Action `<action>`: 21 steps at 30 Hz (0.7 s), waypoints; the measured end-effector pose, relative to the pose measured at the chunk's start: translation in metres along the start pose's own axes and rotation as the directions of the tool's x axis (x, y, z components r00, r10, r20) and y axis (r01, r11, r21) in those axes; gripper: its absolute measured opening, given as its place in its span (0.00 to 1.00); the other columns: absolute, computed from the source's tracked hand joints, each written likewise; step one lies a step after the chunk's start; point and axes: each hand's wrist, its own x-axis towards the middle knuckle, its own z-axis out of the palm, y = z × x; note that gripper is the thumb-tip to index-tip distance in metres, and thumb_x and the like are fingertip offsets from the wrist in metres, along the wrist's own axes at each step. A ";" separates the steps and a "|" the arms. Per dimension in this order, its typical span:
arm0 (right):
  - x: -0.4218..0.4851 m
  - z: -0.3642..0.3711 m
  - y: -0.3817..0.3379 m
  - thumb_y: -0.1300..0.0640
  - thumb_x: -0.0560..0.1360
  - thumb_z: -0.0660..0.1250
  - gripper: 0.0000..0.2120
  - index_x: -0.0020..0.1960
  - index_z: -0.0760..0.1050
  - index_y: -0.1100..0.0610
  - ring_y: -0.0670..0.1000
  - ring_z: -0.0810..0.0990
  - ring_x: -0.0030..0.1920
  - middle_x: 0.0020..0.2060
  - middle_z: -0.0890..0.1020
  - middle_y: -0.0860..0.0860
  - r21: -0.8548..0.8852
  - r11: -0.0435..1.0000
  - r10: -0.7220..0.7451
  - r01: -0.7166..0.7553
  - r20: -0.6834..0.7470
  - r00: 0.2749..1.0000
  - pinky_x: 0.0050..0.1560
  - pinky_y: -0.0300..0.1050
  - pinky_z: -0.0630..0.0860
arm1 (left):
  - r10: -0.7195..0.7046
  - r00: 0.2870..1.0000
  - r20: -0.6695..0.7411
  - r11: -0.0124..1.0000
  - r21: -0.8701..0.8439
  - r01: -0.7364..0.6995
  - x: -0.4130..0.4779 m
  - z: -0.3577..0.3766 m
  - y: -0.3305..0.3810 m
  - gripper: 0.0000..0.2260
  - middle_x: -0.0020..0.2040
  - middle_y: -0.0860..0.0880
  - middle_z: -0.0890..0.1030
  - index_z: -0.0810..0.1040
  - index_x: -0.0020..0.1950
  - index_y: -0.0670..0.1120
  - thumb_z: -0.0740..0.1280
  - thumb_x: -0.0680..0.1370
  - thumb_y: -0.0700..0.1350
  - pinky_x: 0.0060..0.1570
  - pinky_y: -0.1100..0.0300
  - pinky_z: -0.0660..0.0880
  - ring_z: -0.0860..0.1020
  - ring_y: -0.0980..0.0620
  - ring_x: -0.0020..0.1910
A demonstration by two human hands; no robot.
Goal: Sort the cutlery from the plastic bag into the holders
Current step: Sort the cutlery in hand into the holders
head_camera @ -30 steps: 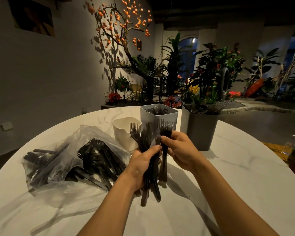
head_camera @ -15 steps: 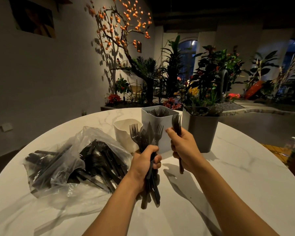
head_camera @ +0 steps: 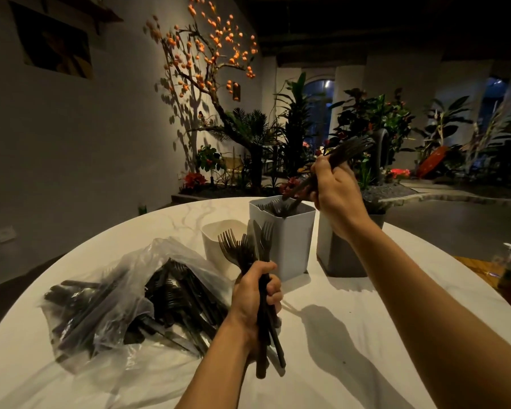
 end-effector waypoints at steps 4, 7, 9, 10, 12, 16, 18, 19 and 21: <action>0.013 0.003 0.004 0.52 0.85 0.56 0.08 0.53 0.71 0.54 0.61 0.82 0.52 0.53 0.80 0.63 -0.117 0.993 -0.032 0.029 -0.019 0.999 0.51 0.56 0.83 | -0.002 1.000 -0.006 1.000 -0.001 0.002 0.001 0.000 0.000 0.09 0.28 0.51 0.67 0.73 0.36 0.48 0.71 0.70 0.48 0.24 0.64 0.64 0.65 0.56 0.24; 0.014 0.004 0.007 0.52 0.85 0.58 0.10 0.52 0.74 0.56 0.57 0.83 0.50 0.50 0.81 0.59 -0.192 0.981 -0.052 0.043 -0.043 0.998 0.53 0.59 0.82 | -0.012 0.999 -0.033 1.000 -0.015 0.011 0.002 0.000 0.001 0.10 0.28 0.50 0.67 0.72 0.35 0.48 0.70 0.74 0.47 0.24 0.64 0.63 0.65 0.56 0.24; 0.012 0.006 0.010 0.52 0.84 0.59 0.12 0.49 0.76 0.58 0.58 0.82 0.50 0.50 0.80 0.59 -0.321 0.946 -0.040 0.046 0.024 0.999 0.55 0.61 0.80 | -0.018 0.999 -0.042 1.000 -0.021 0.017 0.003 -0.001 0.001 0.12 0.28 0.50 0.67 0.72 0.35 0.48 0.68 0.77 0.46 0.24 0.64 0.63 0.65 0.56 0.24; 0.009 0.008 0.010 0.52 0.84 0.59 0.15 0.48 0.77 0.60 0.58 0.80 0.51 0.52 0.80 0.58 -0.424 0.905 -0.011 0.045 0.082 0.997 0.56 0.61 0.79 | -0.020 0.999 -0.046 1.000 -0.023 0.019 0.003 0.000 0.001 0.12 0.28 0.50 0.67 0.72 0.34 0.48 0.67 0.77 0.45 0.24 0.64 0.63 0.65 0.56 0.24; 0.006 0.013 0.016 0.51 0.84 0.59 0.18 0.49 0.80 0.64 0.58 0.79 0.53 0.54 0.78 0.58 -0.591 0.805 0.070 0.038 0.158 0.985 0.58 0.59 0.77 | -0.017 0.998 -0.056 0.999 -0.030 0.016 0.003 0.000 0.001 0.12 0.28 0.50 0.67 0.72 0.35 0.48 0.67 0.78 0.45 0.24 0.64 0.63 0.65 0.55 0.24; 0.009 0.020 0.027 0.48 0.82 0.61 0.21 0.39 0.77 0.63 0.60 0.78 0.46 0.41 0.77 0.58 -0.762 0.647 0.182 0.015 0.173 0.968 0.46 0.55 0.76 | -0.018 0.998 -0.062 0.999 -0.035 0.016 0.002 0.000 0.002 0.12 0.28 0.51 0.67 0.73 0.35 0.48 0.67 0.78 0.45 0.23 0.64 0.63 0.65 0.55 0.24; 0.012 0.022 0.028 0.49 0.80 0.64 0.19 0.35 0.74 0.59 0.56 0.76 0.38 0.34 0.74 0.55 -0.770 0.638 0.203 -0.012 0.152 0.967 0.39 0.51 0.74 | -0.021 0.998 -0.063 0.999 -0.031 0.019 0.003 0.000 0.002 0.12 0.28 0.51 0.67 0.73 0.35 0.48 0.67 0.78 0.46 0.24 0.64 0.64 0.65 0.55 0.24; 0.012 0.023 0.028 0.50 0.79 0.67 0.16 0.37 0.73 0.58 0.53 0.74 0.35 0.33 0.74 0.53 -0.761 0.648 0.192 -0.025 0.131 0.973 0.37 0.49 0.73 | -0.020 0.998 -0.065 0.999 -0.029 0.018 0.003 0.000 0.002 0.12 0.28 0.51 0.67 0.73 0.35 0.48 0.67 0.78 0.46 0.24 0.64 0.64 0.65 0.55 0.24; 0.010 0.024 0.027 0.50 0.76 0.72 0.13 0.50 0.73 0.56 0.52 0.76 0.40 0.39 0.77 0.51 -0.700 0.713 0.122 -0.046 0.059 0.991 0.42 0.48 0.77 | -0.021 0.997 -0.070 1.000 -0.017 0.020 0.002 0.000 0.002 0.13 0.28 0.51 0.67 0.73 0.33 0.48 0.68 0.77 0.46 0.24 0.63 0.63 0.65 0.55 0.24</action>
